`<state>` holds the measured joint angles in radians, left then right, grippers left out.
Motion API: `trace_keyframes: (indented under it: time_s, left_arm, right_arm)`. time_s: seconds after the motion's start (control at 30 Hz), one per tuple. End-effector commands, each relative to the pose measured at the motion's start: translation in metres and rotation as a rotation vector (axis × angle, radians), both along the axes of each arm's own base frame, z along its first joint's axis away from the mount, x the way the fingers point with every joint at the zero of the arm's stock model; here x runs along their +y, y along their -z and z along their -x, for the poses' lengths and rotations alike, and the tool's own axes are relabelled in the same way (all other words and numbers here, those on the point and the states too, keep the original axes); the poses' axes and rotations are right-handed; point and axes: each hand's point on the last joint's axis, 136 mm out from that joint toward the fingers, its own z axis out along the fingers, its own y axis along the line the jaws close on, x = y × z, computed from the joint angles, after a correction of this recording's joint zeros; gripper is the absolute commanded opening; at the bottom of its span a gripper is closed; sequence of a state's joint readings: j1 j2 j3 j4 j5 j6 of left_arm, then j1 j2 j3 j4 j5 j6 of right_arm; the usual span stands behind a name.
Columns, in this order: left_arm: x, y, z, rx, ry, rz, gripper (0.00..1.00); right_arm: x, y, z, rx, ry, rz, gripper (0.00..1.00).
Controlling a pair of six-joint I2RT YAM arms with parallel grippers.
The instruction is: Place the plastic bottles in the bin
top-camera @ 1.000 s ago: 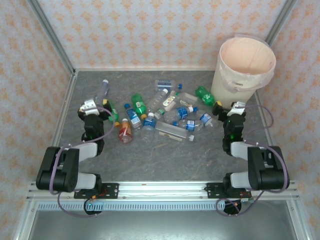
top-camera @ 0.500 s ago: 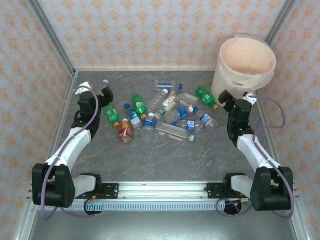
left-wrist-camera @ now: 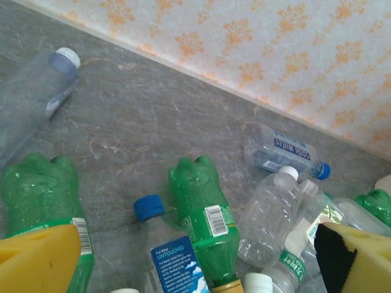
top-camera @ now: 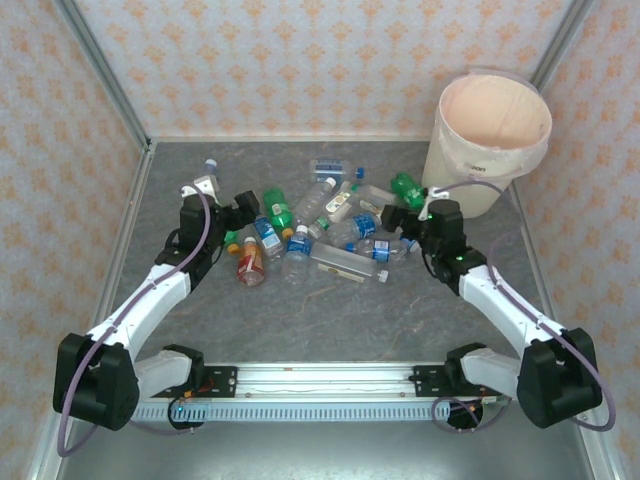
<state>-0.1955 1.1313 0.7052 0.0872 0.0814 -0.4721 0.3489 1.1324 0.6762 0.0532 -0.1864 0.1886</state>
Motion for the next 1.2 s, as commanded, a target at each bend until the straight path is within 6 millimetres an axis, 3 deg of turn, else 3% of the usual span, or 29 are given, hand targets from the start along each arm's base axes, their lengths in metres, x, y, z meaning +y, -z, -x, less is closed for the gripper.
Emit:
trace_keyframes:
  time_s: [0.0, 0.2, 0.5, 0.73, 1.17]
  left_arm:
    - [-0.001, -0.010, 0.003, 0.002, 0.000, -0.002, 0.99]
    - [-0.004, -0.023, -0.002, -0.007, 0.014, -0.017, 0.99]
    - [-0.009, -0.031, -0.005, -0.023, 0.023, 0.000, 0.99]
    - [-0.008, -0.029, -0.003, -0.016, 0.020, 0.001, 0.99]
    - [-0.009, -0.034, -0.006, -0.023, 0.018, 0.004, 0.99]
  right_arm:
    - [0.025, 0.005, 0.010, 0.020, -0.119, 0.119, 0.95]
    - [0.067, 0.030, 0.028, 0.083, -0.263, 0.237, 0.86]
    - [0.101, 0.067, 0.051, 0.167, -0.360, 0.274, 0.85]
    - [0.110, 0.091, 0.060, 0.227, -0.385, 0.305, 0.83]
    - [0.120, 0.108, 0.080, 0.272, -0.442, 0.306, 0.77]
